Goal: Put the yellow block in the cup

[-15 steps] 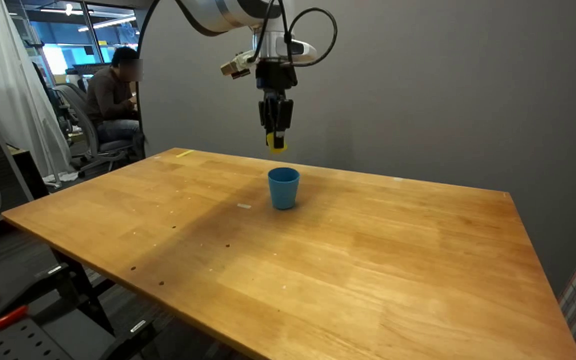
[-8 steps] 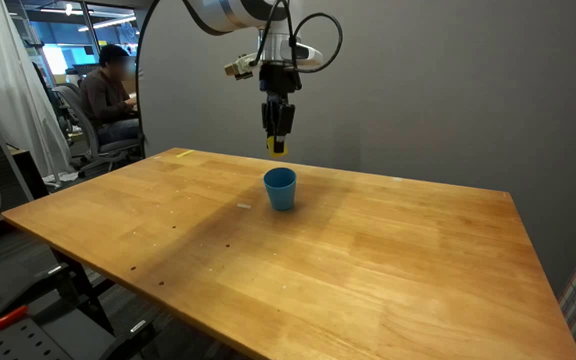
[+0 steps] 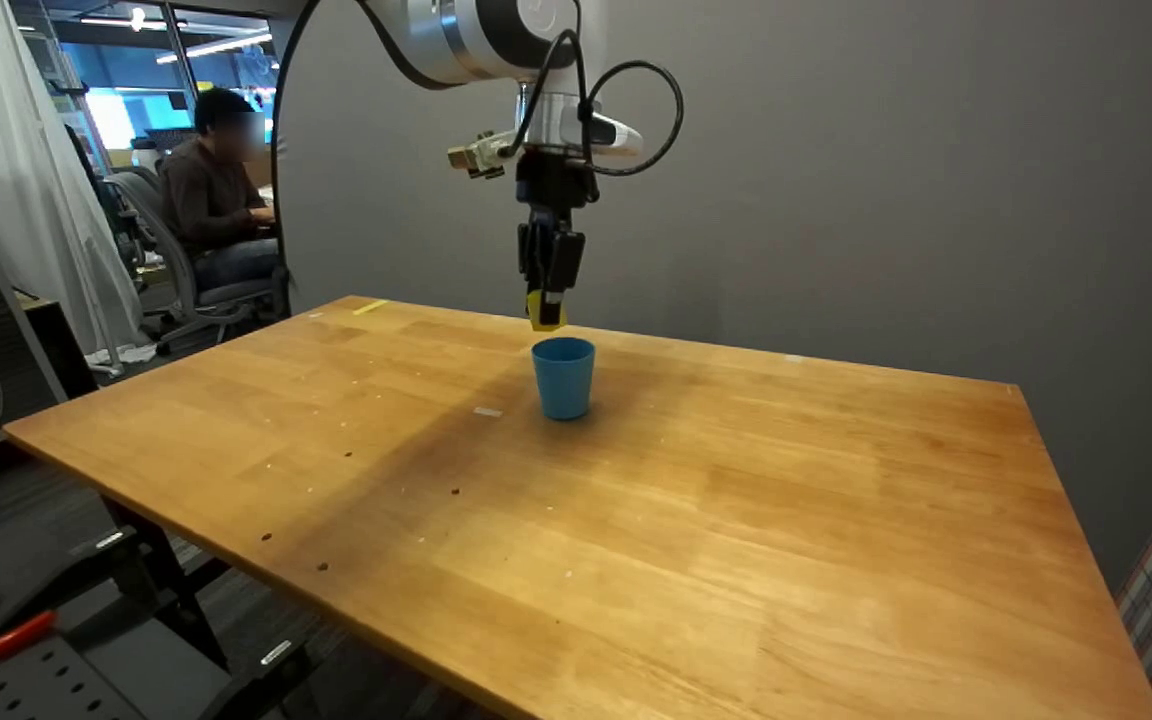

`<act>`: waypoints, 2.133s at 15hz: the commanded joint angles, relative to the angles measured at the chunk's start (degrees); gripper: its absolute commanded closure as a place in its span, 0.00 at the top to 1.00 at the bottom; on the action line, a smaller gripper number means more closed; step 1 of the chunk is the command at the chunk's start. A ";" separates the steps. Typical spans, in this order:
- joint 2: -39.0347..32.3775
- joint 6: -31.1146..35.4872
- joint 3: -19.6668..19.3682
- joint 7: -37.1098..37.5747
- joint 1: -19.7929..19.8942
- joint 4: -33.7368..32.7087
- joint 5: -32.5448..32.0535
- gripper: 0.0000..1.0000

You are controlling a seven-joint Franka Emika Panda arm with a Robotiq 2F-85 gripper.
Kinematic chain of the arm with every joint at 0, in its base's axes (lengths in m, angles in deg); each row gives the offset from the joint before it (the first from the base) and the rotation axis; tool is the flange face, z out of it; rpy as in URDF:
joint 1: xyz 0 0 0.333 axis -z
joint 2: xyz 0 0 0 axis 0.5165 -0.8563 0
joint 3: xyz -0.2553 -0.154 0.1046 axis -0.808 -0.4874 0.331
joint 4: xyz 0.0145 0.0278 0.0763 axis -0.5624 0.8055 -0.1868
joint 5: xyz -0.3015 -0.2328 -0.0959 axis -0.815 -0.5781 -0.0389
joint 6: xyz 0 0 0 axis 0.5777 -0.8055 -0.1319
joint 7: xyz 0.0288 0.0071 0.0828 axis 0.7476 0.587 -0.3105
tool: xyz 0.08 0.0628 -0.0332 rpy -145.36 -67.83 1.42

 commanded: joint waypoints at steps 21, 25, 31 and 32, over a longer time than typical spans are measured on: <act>5.55 5.16 -0.22 -3.81 -0.59 3.00 -2.29 1.00; 16.09 3.76 1.12 -9.40 -1.56 7.13 -8.92 1.00; 13.23 2.97 2.06 -8.22 -0.62 4.30 -8.25 1.00; 12.50 3.08 1.99 -8.22 -0.49 4.30 -8.24 1.00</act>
